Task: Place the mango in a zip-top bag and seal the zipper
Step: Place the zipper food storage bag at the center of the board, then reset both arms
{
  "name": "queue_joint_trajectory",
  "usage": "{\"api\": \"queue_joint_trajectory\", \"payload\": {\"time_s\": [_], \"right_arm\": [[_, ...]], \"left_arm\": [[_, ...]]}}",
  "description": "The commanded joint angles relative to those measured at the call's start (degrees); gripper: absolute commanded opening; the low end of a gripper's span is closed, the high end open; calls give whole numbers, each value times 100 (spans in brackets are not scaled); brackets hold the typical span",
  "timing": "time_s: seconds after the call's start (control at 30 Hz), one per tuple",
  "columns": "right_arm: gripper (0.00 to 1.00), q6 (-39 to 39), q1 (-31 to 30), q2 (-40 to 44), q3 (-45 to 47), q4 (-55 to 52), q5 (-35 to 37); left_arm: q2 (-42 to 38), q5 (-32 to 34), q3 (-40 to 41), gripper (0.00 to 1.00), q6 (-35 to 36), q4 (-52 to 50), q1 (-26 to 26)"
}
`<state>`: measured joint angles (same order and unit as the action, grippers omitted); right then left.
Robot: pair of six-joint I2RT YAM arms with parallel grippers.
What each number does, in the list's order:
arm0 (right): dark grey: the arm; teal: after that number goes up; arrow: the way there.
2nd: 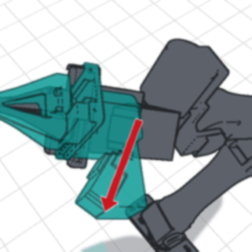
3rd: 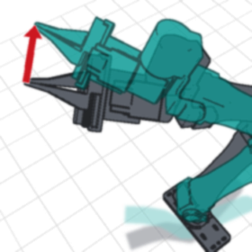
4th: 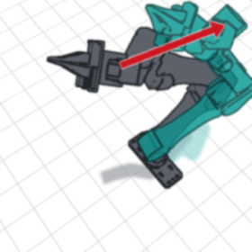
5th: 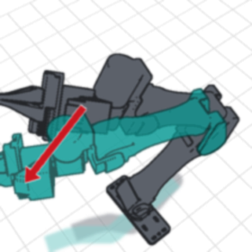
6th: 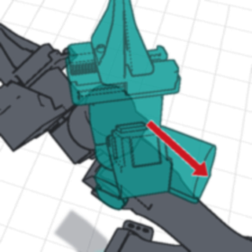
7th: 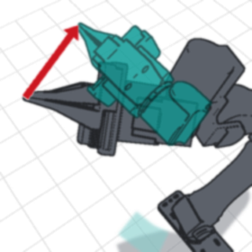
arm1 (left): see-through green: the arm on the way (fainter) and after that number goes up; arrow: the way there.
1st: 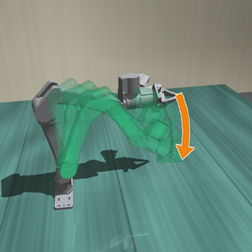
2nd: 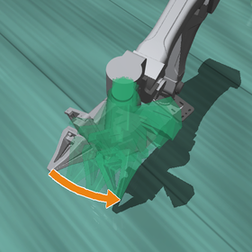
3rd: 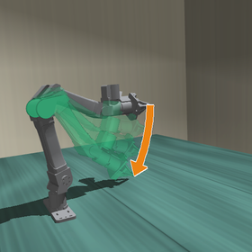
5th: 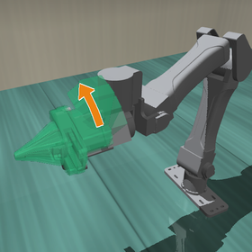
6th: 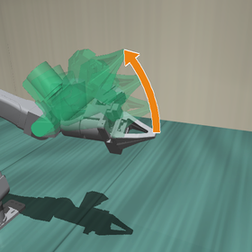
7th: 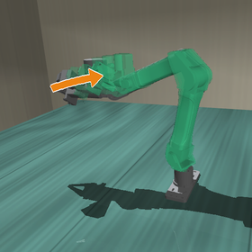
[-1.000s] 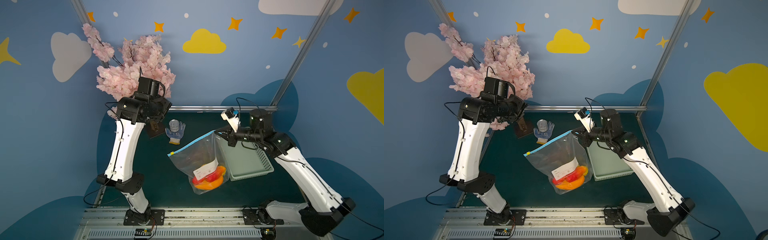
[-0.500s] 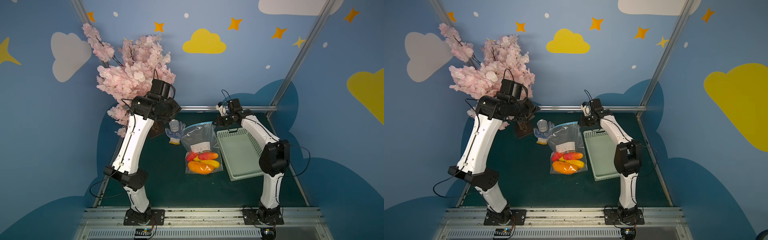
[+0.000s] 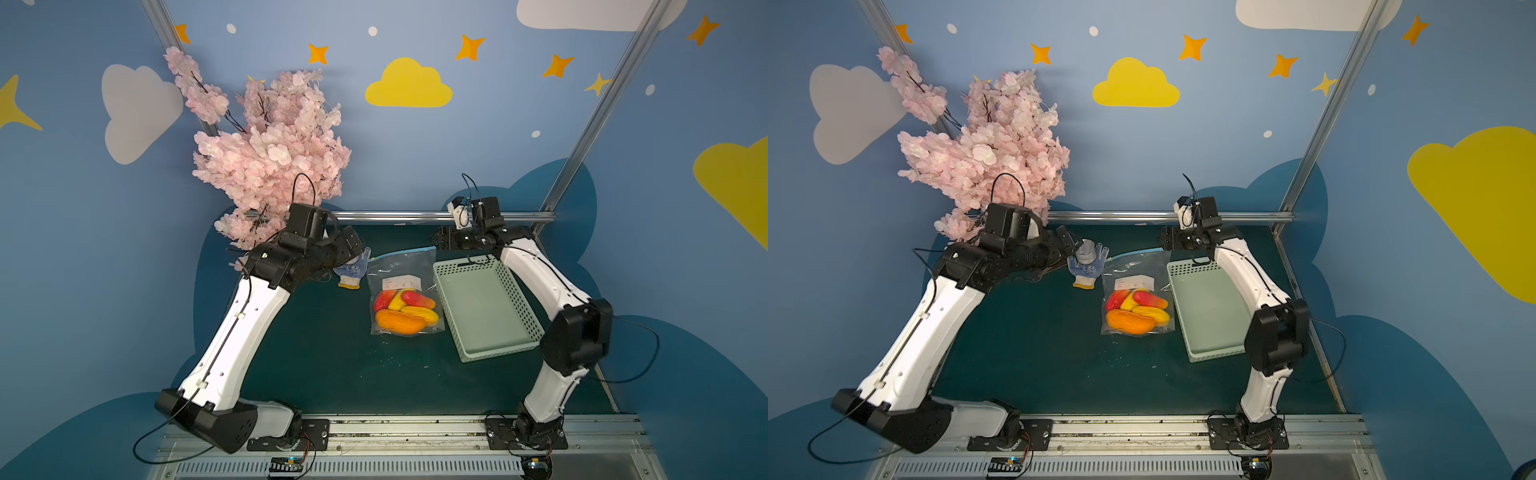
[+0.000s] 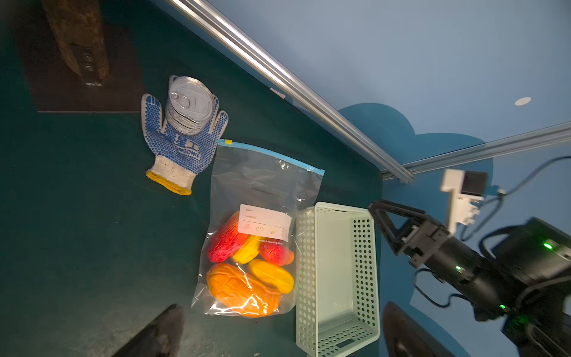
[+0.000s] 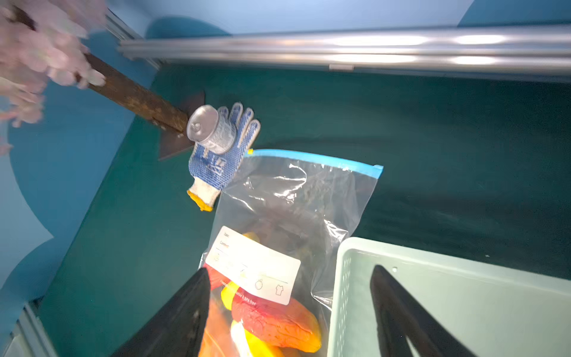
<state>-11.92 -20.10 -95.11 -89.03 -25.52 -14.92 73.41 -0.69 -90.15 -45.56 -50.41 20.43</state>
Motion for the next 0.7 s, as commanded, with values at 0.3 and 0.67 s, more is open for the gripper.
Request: {"api": "queue_joint_trajectory", "payload": {"time_s": [0.3,0.67], "right_arm": [[83,-71,373,3288,3930,1320,3750],[83,863,1006,1991,5018,3347,3150]], "left_arm": [[-1462,3208,3421,100,931,1099,-554],[-534,2641,5557,100,3477,4754,-1677]]}}
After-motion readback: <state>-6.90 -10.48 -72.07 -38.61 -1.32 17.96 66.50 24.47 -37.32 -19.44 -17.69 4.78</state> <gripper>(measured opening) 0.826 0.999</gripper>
